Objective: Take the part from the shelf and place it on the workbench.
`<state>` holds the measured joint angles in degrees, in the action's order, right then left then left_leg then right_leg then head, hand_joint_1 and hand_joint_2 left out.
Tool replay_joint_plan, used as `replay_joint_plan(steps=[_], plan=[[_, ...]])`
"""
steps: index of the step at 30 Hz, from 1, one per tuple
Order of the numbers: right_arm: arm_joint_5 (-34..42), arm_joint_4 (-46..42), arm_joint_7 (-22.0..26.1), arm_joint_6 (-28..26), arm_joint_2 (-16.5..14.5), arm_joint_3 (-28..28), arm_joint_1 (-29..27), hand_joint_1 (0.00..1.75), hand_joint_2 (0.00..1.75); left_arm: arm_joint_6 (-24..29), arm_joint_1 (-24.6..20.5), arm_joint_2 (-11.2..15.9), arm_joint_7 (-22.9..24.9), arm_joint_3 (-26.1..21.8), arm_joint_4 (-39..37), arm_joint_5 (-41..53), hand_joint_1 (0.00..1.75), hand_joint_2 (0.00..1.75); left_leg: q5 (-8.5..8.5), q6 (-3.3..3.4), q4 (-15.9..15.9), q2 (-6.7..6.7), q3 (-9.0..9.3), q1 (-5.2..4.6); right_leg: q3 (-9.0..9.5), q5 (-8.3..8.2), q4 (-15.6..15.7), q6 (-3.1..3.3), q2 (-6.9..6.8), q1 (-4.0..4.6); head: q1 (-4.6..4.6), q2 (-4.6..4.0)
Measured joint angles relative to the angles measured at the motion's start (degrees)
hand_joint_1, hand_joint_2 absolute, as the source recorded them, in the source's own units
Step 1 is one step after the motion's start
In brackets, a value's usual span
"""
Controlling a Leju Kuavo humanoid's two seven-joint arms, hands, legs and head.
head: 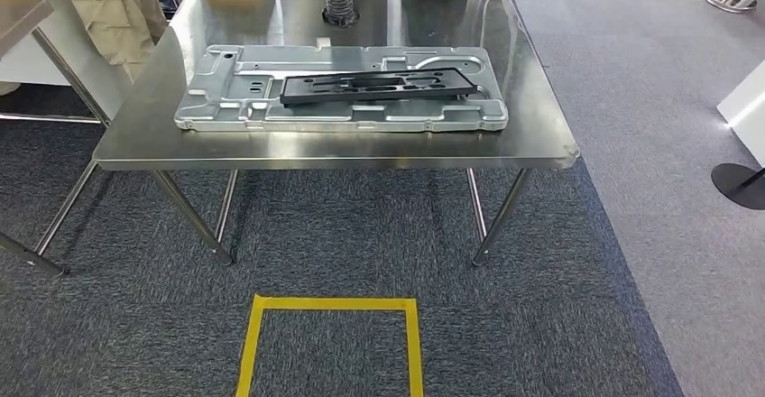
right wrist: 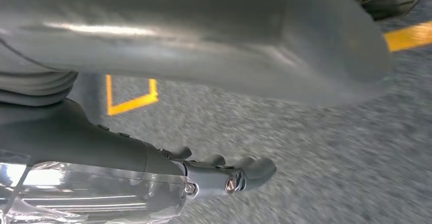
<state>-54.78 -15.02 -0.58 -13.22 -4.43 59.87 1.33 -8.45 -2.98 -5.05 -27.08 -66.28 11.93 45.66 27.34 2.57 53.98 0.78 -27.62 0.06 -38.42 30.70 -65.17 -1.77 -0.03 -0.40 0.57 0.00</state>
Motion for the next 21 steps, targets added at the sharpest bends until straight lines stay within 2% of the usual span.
replay_joint_plan(steps=[1, 2, 3, 4, 5, 6, 7, 8, 9, 11, 12, 13, 14, 16, 17, 18, 19, 20, 21], plan=[[0.0, 0.3, -0.2, 0.1, 0.0, 0.0, 0.1, 0.00, 0.00, 0.0, 0.0, 0.0, 0.0, 0.0, 0.0, 0.0, 0.00, 0.00, -0.72, -0.01, 0.1, 0.02, -1.02, -0.05, -0.75, 2.31, -4.0, -0.23, 0.00, -0.10, -0.03, 0.00], [-0.1, 0.6, -0.2, 0.1, 0.0, 0.0, 0.1, 0.00, 0.00, 0.0, 0.0, 0.0, 0.0, 0.0, 0.0, 0.0, 0.00, 0.00, -1.42, -0.07, 0.3, 0.05, -2.03, -0.09, -0.98, 3.19, -7.1, -0.39, -0.01, -0.16, -0.03, 0.00], [-0.1, 0.8, -0.3, 0.1, 0.0, -0.1, 0.2, 0.00, 0.00, 0.0, 0.0, 0.0, 0.0, 0.0, 0.0, 0.1, 0.00, 0.00, -2.06, -0.18, 0.6, 0.09, -3.09, -0.11, -0.34, 2.63, -8.5, -0.48, -0.01, -0.22, -0.04, 0.00], [-0.2, 1.0, -0.3, 0.2, 0.0, -0.1, 0.2, 0.00, 0.00, 0.0, 0.0, 0.0, 0.0, 0.0, 0.0, 0.1, 0.00, 0.00, -2.64, -0.30, 0.9, 0.12, -4.13, -0.10, 1.33, 1.10, -7.7, -0.47, -0.01, -0.27, -0.04, 0.00], [-0.2, 1.1, -0.3, 0.3, 0.0, -0.1, 0.3, 0.00, 0.00, 0.0, 0.0, 0.0, 0.0, 0.0, 0.0, 0.1, 0.00, 0.00, -3.17, -0.44, 1.3, 0.14, -5.10, -0.09, 4.14, -0.49, -4.6, -0.36, -0.01, -0.31, -0.05, 0.00], [-0.3, 1.2, -0.3, 0.5, 0.0, -0.2, 0.4, 0.00, 0.00, 0.0, 0.0, 0.0, 0.0, 0.0, 0.0, 0.1, 0.00, 0.00, -3.64, -0.63, 1.7, 0.13, -5.98, -0.13, 7.72, -1.23, -0.1, -0.14, -0.01, -0.30, -0.04, 0.00], [-0.4, 1.3, -0.4, 0.7, 0.0, -0.2, 0.5, 0.00, 0.00, 0.0, 0.0, 0.0, 0.0, 0.0, 0.0, 0.1, 0.00, 0.00, -4.09, -0.87, 2.0, 0.12, -6.67, -0.20, 11.21, -0.98, 4.9, 0.16, -0.01, -0.21, -0.03, 0.00], [-0.5, 1.4, -0.5, 1.1, 0.0, -0.3, 0.7, 0.00, 0.00, 0.0, 0.0, 0.0, 0.0, 0.0, 0.0, 0.1, 0.00, 0.00, -4.58, -1.15, 2.3, 0.13, -7.12, -0.25, 13.69, -0.37, 8.6, 0.46, -0.01, -0.06, 0.01, 0.00], [-0.7, 1.5, -0.9, 1.5, 0.0, -0.3, 0.8, 0.00, 0.00, 0.0, -0.1, 0.0, 0.1, 0.0, 0.0, 0.1, 0.00, 0.00, -5.11, -1.47, 2.4, 0.15, -7.38, -0.26, 14.98, 0.25, 10.9, 0.78, -0.01, 0.12, -0.02, 0.00], [-1.0, 1.9, -1.9, 2.2, 0.0, -0.4, 0.9, 0.00, 0.00, 0.0, 0.0, 0.0, 0.2, 0.0, 0.0, 0.2, 0.00, 0.00, -6.00, -2.12, 2.3, 0.09, -7.71, -0.15, 14.61, -0.23, 11.7, 1.47, -0.17, 0.15, -0.11, 0.00], [-1.0, 2.0, -2.5, 2.5, -0.1, -0.5, 0.9, 0.00, 0.00, 0.0, 0.0, 0.1, 0.3, 0.0, 0.0, 0.2, 0.00, 0.00, -5.40, -2.41, 2.7, -0.04, -8.12, -0.09, 14.08, -0.85, 11.8, 1.94, -0.30, 0.04, -0.16, 0.00], [-1.0, 2.2, -3.2, 2.7, -0.2, -0.5, 0.9, 0.00, 0.00, 0.1, 0.0, 0.1, 0.4, -0.1, 0.0, 0.2, 0.00, 0.00, -3.74, -2.68, 4.1, -0.19, -8.78, -0.02, 13.41, -1.55, 11.9, 2.35, -0.44, -0.10, 0.01, 0.00], [-1.0, 2.3, -3.7, 2.9, -0.3, -0.5, 1.0, 0.00, 0.00, 0.1, 0.1, 0.1, 0.4, -0.1, 0.0, 0.3, 0.00, 0.00, -1.04, -2.93, 6.7, -0.31, -9.70, 0.10, 12.64, -2.24, 11.9, 2.66, -0.57, -0.18, 0.17, 0.00], [-1.0, 2.4, -4.5, 3.4, -0.4, -0.5, 1.0, 0.00, 0.00, 0.3, 0.2, 0.1, 0.5, -0.2, 0.0, 0.4, 0.00, 0.00, 4.52, -3.37, 14.4, -0.37, -11.66, 0.31, 10.82, -3.51, 11.6, 2.87, -0.63, -0.08, 0.50, 0.00], [-0.9, 2.5, -4.7, 3.7, -0.4, -0.5, 1.0, 0.00, 0.00, 0.3, 0.2, 0.0, 0.5, -0.2, 0.0, 0.4, 0.00, 0.00, 5.77, -3.54, 17.7, -0.37, -12.06, 0.42, 9.82, -4.13, 11.4, 2.84, -0.65, -0.03, 0.49, 0.00], [-0.9, 2.6, -4.8, 4.0, -0.5, -0.5, 1.0, 0.00, 0.00, 0.4, 0.2, 0.0, 0.5, -0.3, 0.0, 0.4, 0.00, 0.00, 5.62, -3.63, 19.4, -0.37, -11.69, 0.49, 8.78, -4.72, 11.1, 2.77, -0.65, 0.01, 0.51, 0.00], [-0.9, 2.6, -4.9, 4.2, -0.6, -0.5, 1.1, 0.00, 0.00, 0.4, 0.2, 0.0, 0.5, -0.3, 0.0, 0.5, 0.00, 0.00, 4.38, -3.64, 18.9, -0.37, -10.30, 0.55, 7.75, -5.24, 10.7, 2.65, -0.65, 0.02, 0.51, 0.00], [-0.8, 2.7, -4.9, 4.3, -0.6, -0.5, 1.1, 0.00, 0.00, 0.4, 0.1, 0.0, 0.5, -0.4, 0.0, 0.5, 0.00, 0.00, 2.75, -3.58, 16.3, -0.38, -7.81, 0.58, 6.77, -5.69, 10.3, 2.50, -0.63, 0.02, 0.51, 0.00], [-0.8, 2.7, -4.9, 4.4, -0.7, -0.5, 1.1, 0.00, 0.00, 0.4, 0.1, 0.0, 0.5, -0.4, 0.0, 0.5, 0.00, 0.00, 1.91, -3.44, 12.1, -0.42, -4.61, 0.59, 5.93, -6.06, 9.8, 2.29, -0.61, 0.02, 0.52, 0.00]])
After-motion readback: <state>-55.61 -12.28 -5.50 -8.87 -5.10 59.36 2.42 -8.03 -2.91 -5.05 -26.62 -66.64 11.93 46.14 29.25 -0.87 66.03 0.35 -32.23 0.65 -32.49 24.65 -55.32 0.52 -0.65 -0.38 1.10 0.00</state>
